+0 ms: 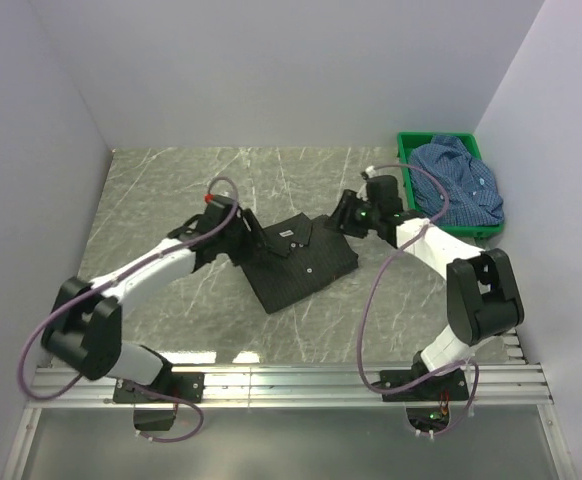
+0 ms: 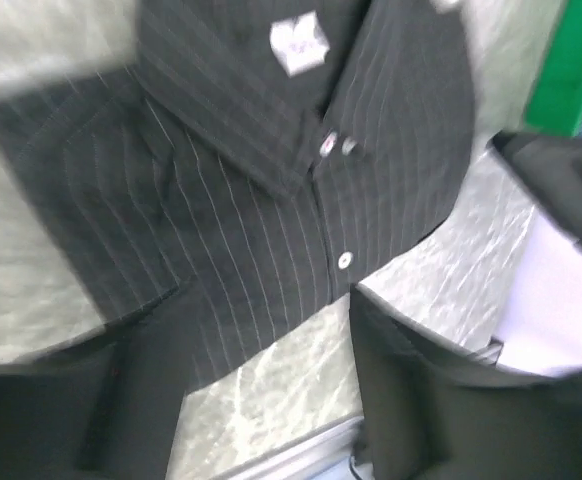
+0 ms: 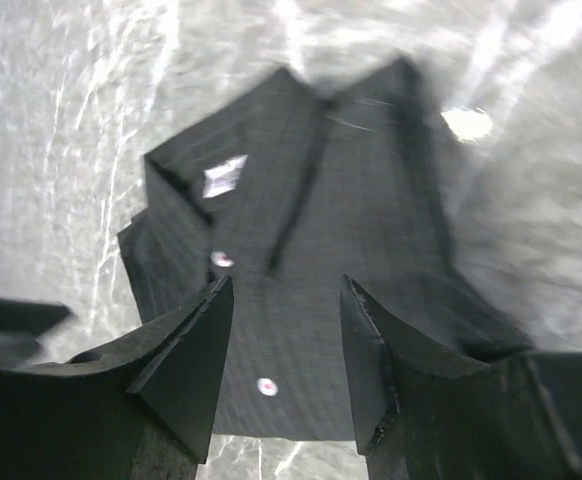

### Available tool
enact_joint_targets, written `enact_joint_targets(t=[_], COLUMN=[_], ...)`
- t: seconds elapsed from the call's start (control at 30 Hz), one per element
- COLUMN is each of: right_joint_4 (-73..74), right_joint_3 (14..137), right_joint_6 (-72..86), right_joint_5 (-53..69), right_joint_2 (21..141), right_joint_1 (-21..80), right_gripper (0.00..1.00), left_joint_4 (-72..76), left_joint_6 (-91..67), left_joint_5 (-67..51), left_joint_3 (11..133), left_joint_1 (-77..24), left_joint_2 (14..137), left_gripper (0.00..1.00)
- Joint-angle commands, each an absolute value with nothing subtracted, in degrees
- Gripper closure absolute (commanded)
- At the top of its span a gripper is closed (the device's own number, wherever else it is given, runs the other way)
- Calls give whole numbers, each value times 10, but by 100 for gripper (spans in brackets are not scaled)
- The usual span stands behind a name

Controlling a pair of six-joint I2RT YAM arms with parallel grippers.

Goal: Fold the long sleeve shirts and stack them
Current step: Neatly place the folded shirt to the corner

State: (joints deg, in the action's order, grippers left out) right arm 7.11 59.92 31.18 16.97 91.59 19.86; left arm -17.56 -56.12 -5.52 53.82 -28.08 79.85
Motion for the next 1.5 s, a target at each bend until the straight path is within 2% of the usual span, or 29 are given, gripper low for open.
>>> enact_joint_targets(t=[0.0, 0.1, 0.13, 0.37, 0.43, 0.47, 0.57, 0.7, 0.8, 0.9, 0.97, 1.0, 1.03, 1.1, 1.13, 1.17, 1.2, 1.23, 1.3, 1.33, 1.4, 1.47], right_joint_4=[-52, -85, -116, -164, -174, -176, -174, -198, -211, -220, -215, -206, -196, -146, -129, -115, -91, -76, -45, -34, -6, 8], right_joint_3=[550, 512, 500, 447, 430, 425, 414, 426, 457, 491, 514, 519, 523, 538, 541, 542, 541, 540, 527, 521, 505, 487], right_joint_6=[372, 397, 414, 434, 447, 449, 456, 491, 546, 573, 584, 583, 576, 556, 535, 527, 506, 495, 478, 461, 438, 426], right_joint_5=[292, 308, 315, 321, 318, 316, 295, 277, 242, 211, 194, 187, 179, 151, 146, 146, 140, 135, 132, 124, 117, 110], right_joint_2=[931, 954, 968, 1020, 1017, 1014, 1005, 1009, 1021, 1023, 1015, 999, 989, 967, 947, 937, 915, 904, 868, 855, 819, 792], right_joint_1=[147, 115, 111, 95, 94, 97, 117, 180, 234, 267, 272, 272, 272, 272, 272, 272, 272, 272, 272, 272, 272, 272], right_gripper=[47, 49, 50, 57, 64, 75, 89, 89, 89, 88, 87, 86, 85, 82, 79, 77, 72, 60, 50, 40, 32, 29], left_joint_4=[-139, -130, -127, -115, -134, -139, -156, -193, -211, -239, -250, -251, -249, -229, -217, -205, -187, -182, -164, -137, -94, -65], left_joint_6=[-591, -596, -598, -589, -580, -571, -548, -516, -497, -482, -481, -483, -495, -515, -539, -551, -564, -588, -613, -645, -696, -722], left_joint_5=[-92, -89, -87, -85, -69, -68, -65, -49, -54, -50, -54, -52, -48, -54, -63, -72, -82, -84, -101, -120, -127, -106], left_joint_3=[537, 510, 502, 472, 478, 482, 501, 591, 661, 723, 733, 728, 717, 661, 637, 585, 559, 536, 466, 441, 384, 351], left_joint_1=[-306, -305, -305, -281, -258, -247, -177, -127, -88, -57, -44, -43, -43, -43, -43, -47, -50, -53, -63, -69, -104, -156], left_joint_2=[854, 891, 898, 965, 974, 978, 992, 1033, 1066, 1082, 1064, 1049, 1010, 963, 914, 889, 867, 826, 788, 756, 722, 710], left_gripper=[42, 56, 64, 82, 85, 87, 87, 84, 81, 73, 63, 56, 35, 19, 8, 4, 1, 1, 1, 1, 1, 1])
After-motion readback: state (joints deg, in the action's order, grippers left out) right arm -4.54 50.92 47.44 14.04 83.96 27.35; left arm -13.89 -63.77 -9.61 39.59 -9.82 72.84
